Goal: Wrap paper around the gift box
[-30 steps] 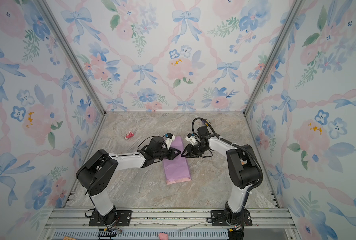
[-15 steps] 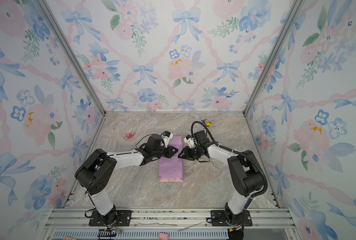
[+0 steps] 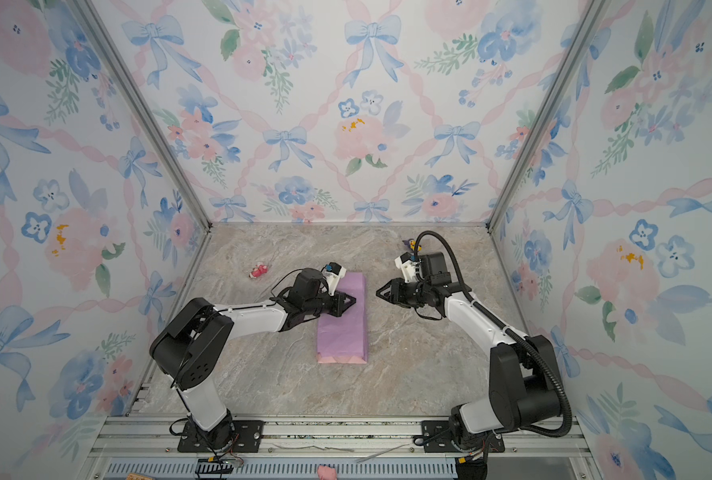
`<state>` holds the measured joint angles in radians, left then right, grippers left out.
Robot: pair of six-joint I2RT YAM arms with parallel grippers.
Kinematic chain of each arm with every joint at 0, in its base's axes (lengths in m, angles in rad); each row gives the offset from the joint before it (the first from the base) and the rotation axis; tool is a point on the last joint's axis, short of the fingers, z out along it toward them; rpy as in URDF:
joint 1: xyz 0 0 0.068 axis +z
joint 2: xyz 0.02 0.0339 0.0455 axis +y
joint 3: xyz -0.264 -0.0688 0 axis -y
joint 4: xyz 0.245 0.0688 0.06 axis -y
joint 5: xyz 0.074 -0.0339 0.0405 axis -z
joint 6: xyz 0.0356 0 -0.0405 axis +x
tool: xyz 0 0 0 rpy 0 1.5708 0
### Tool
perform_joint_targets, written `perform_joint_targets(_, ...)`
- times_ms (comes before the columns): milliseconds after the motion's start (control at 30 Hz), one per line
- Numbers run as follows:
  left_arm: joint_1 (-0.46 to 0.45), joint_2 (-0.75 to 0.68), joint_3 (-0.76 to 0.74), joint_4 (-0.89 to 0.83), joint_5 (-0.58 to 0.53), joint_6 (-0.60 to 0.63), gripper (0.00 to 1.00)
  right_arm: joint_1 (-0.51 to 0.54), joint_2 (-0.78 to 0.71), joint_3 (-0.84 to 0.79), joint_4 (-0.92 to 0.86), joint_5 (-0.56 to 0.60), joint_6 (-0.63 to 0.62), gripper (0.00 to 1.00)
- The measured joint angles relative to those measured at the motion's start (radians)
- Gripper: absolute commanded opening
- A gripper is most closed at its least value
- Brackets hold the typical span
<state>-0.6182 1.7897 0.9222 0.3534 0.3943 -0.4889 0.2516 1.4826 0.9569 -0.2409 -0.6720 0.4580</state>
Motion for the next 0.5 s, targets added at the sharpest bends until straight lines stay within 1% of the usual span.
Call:
perform_joint_targets(267, 0.0, 0.0, -0.004, 0.008, 0.0, 0.011, 0.07, 0.033, 0.161, 0.006, 0.091, -0.036, 0.037, 0.36)
perform_joint_targets(400, 0.0, 0.0, -0.004, 0.007, 0.0, 0.016, 0.07, 0.045, 0.231, 0.033, 0.111, -0.047, 0.041, 0.42)
perform_joint_targets(500, 0.0, 0.0, -0.003, 0.006, 0.0, 0.018, 0.07, 0.048, 0.25, 0.058, 0.108, -0.046, 0.03, 0.46)
